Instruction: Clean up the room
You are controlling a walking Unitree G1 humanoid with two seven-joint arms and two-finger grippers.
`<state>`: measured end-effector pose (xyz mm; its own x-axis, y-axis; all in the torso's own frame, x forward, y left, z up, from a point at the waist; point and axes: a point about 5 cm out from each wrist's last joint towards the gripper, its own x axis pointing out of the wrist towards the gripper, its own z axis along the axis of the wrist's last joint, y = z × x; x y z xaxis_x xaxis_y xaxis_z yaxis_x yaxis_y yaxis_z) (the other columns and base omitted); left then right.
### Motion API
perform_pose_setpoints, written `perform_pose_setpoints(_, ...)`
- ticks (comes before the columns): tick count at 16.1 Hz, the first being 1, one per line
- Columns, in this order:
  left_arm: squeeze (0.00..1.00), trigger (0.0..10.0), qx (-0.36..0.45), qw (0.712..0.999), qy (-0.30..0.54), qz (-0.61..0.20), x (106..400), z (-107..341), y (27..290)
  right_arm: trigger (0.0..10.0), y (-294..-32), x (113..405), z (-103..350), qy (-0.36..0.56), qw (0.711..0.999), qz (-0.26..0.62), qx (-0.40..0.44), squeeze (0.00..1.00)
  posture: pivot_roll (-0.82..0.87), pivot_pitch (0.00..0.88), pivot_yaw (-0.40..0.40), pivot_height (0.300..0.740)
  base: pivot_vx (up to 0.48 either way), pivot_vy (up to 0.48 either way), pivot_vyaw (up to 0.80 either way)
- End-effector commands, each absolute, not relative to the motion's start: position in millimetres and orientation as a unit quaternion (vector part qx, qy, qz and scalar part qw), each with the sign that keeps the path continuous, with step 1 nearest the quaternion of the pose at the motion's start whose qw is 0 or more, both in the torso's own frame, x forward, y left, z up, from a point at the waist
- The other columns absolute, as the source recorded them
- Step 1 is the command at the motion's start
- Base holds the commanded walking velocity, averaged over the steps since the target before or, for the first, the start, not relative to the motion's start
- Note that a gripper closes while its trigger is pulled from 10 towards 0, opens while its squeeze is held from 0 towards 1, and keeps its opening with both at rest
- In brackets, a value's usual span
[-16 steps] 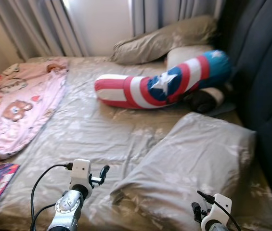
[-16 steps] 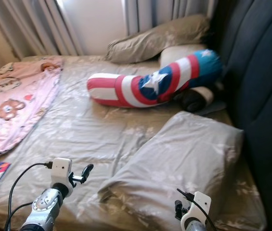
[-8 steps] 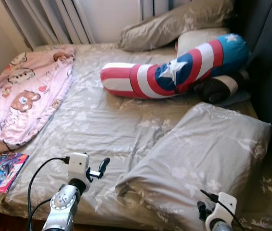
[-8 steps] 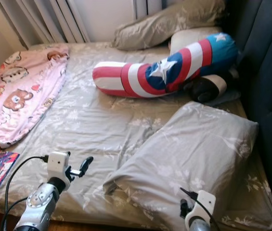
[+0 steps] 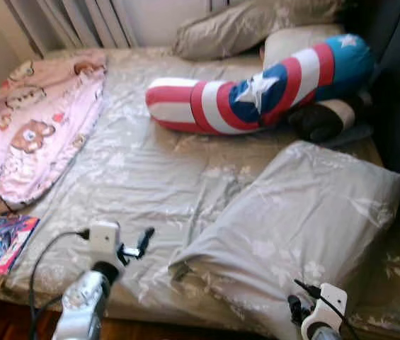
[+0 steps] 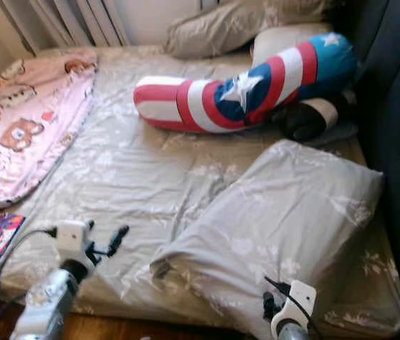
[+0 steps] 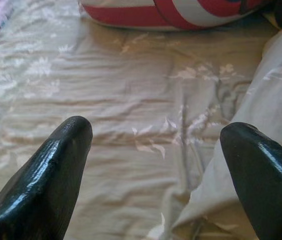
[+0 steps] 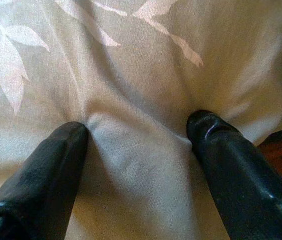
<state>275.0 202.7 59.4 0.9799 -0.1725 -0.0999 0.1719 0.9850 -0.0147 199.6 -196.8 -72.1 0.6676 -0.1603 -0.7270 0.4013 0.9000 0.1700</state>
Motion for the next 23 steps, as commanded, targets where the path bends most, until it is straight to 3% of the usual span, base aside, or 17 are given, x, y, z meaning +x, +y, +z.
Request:
perform_pose_setpoints(1, 0.00, 10.0, 0.001, 0.995, 0.059, -0.084, 268, 61, 208, 10.0, -182, 171, -90, 0.440, 0.871, -0.148, 0.163, 0.00, 0.09, 0.262, 0.123, 0.705, 0.000, 0.000, 0.00)
perform_pose_setpoints(3, 0.00, 10.0, 0.007, 0.994, 0.061, -0.093, 266, 64, 206, 10.0, -184, 172, -89, 0.437, 0.872, -0.152, 0.164, 0.00, 0.10, 0.271, 0.130, 0.705, 0.000, 0.000, 0.00)
perform_pose_setpoints(4, 0.00, 10.0, 0.006, 0.993, 0.063, -0.095, 265, 65, 205, 4.6, -184, 174, -88, 0.435, 0.872, -0.153, 0.163, 0.00, 0.10, 0.275, 0.132, 0.705, 0.000, 0.000, 0.00)
perform_pose_setpoints(5, 0.00, 10.0, 0.006, 0.993, 0.066, -0.096, 264, 66, 205, 0.0, -184, 175, -88, 0.432, 0.874, -0.151, 0.164, 0.00, 0.10, 0.275, 0.132, 0.705, 0.000, 0.000, 0.00)
perform_pose_setpoints(23, 0.00, 10.0, 0.002, 0.992, 0.078, -0.099, 262, 71, 200, 0.0, -165, 171, -90, 0.435, 0.881, -0.116, 0.147, 0.00, 0.10, 0.245, 0.129, 0.705, 0.000, 0.000, 0.00)
